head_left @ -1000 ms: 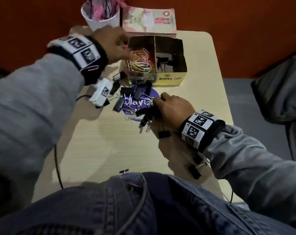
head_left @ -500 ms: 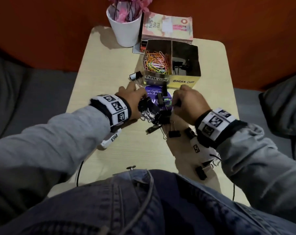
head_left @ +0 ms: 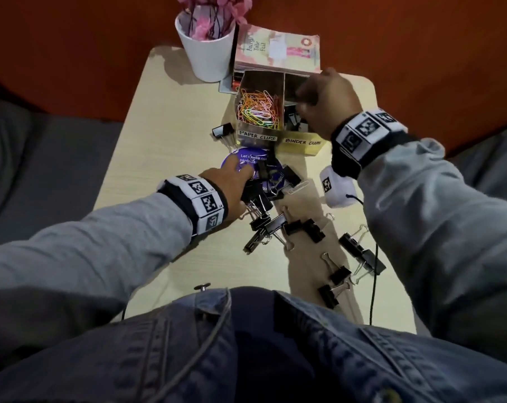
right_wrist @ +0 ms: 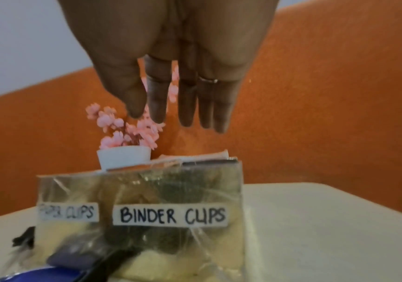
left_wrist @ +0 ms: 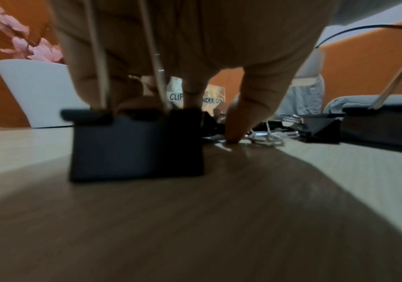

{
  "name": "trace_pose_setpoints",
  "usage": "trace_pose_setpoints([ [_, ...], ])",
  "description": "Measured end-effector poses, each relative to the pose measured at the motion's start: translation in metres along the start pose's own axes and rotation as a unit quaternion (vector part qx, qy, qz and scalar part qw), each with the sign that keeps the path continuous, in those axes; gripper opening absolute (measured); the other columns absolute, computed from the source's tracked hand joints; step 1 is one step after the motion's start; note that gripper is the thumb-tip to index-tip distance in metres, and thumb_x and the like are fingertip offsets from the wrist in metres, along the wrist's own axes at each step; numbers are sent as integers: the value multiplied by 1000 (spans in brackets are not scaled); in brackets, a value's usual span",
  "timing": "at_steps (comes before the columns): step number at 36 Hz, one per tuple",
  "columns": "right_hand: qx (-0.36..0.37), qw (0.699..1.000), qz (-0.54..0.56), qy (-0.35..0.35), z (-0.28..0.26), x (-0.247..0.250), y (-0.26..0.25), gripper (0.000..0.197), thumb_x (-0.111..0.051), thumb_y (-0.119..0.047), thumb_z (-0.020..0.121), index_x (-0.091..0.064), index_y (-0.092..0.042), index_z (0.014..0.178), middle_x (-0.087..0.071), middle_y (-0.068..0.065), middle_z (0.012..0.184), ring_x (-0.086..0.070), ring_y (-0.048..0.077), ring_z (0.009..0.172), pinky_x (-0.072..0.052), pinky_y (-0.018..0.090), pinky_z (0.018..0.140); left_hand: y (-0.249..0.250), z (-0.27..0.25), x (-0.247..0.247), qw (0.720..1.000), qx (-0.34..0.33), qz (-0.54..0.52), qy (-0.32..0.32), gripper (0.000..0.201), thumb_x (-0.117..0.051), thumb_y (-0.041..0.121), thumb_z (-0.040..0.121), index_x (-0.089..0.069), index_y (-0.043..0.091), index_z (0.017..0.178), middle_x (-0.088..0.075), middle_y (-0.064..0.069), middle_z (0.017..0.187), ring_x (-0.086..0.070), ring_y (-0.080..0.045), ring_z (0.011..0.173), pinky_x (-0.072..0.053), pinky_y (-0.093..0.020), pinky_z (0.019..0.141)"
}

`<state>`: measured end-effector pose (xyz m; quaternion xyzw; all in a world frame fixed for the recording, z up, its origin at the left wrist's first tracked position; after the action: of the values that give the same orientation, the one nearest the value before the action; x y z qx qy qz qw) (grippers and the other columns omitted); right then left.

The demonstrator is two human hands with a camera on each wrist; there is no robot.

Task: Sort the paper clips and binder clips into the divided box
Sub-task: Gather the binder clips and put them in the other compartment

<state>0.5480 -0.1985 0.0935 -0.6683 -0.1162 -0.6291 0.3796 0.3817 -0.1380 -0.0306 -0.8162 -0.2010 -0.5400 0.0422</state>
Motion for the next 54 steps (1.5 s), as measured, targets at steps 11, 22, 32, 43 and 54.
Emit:
trace_pose_setpoints([
  [11, 84, 934, -254, -237, -95, -80, 23, 32, -59, -36, 86, -64, -22, 115, -62, 6, 112, -61, 31, 100, -48, 33, 77, -6, 6, 4, 1000, 5, -21, -19, 56, -72, 42, 68, -39, 27, 111, -37, -6, 111, -53, -28, 75, -41, -31, 62],
  [22, 49, 924, -243, -290, -91, -103, 20, 29, -58, -27, 87, -60, -9, 109, -60, 12, 109, -59, 32, 97, -40, 30, 69, 1, 4, 1, 999, -18, -21, -41, 56, -77, 43, 65, -31, 31, 95, -32, 1, 101, -47, -21, 72, -37, -29, 59],
  [32, -79, 924, -168, -335, -95, -110, 48, 18, -62, -26, 80, -56, -13, 70, -58, 5, 71, -58, 27, 74, -44, 28, 64, 20, 3, 1, 997, -71, -12, -37, 52, -76, 38, 66, -34, 29, 94, -44, -2, 103, -55, -24, 78, -48, -33, 65],
  [43, -20, 944, -154, -290, -101, -99, 41, 25, -59, -30, 86, -67, -6, 90, -63, 12, 83, -53, 27, 73, -37, 29, 65, 54, 6, 8, 990, -138, -14, -31, 31, -68, 20, 77, -39, 24, 87, -48, 0, 92, -51, -22, 81, -42, -31, 64],
  [54, 0, 949, -157, -274, -105, -96, 40, 27, -59, -38, 82, -67, -16, 95, -58, 2, 74, -55, 27, 70, -40, 28, 61, 83, 48, 137, 966, -145, -196, 83, 26, -70, 16, 76, -53, 21, 94, -59, 4, 89, -59, -16, 73, -47, -29, 61],
])
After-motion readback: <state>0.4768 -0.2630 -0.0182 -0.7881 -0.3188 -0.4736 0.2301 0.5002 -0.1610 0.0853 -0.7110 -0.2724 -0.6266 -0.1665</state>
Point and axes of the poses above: each hand's wrist, its own z-axis towards the middle knuckle, its own x-axis out of the back of the hand, y = z × x, the point moved 10 cm from there along z, towards the middle knuckle
